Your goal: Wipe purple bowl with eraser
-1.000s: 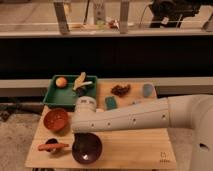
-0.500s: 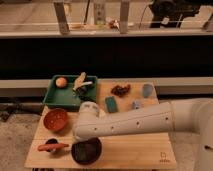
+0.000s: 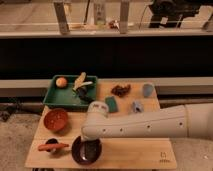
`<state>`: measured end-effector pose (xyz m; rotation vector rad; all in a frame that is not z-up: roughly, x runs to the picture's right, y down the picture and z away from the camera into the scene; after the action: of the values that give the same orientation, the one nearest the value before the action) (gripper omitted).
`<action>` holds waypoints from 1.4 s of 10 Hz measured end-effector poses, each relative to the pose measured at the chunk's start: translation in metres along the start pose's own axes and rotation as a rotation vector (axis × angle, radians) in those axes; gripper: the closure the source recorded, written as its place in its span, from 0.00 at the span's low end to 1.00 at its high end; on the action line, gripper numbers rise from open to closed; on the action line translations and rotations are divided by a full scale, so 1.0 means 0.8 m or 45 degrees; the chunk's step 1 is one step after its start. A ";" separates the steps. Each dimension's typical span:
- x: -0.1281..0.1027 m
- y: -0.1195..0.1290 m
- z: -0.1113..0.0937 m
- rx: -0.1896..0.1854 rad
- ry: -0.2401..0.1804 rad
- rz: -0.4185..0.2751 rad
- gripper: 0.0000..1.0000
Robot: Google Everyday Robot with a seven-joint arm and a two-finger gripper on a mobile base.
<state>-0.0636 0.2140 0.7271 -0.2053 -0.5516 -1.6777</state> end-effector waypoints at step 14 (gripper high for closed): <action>-0.012 -0.078 0.011 0.138 -0.079 -0.159 0.99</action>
<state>-0.1232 0.2319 0.7155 -0.1469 -0.7129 -1.7610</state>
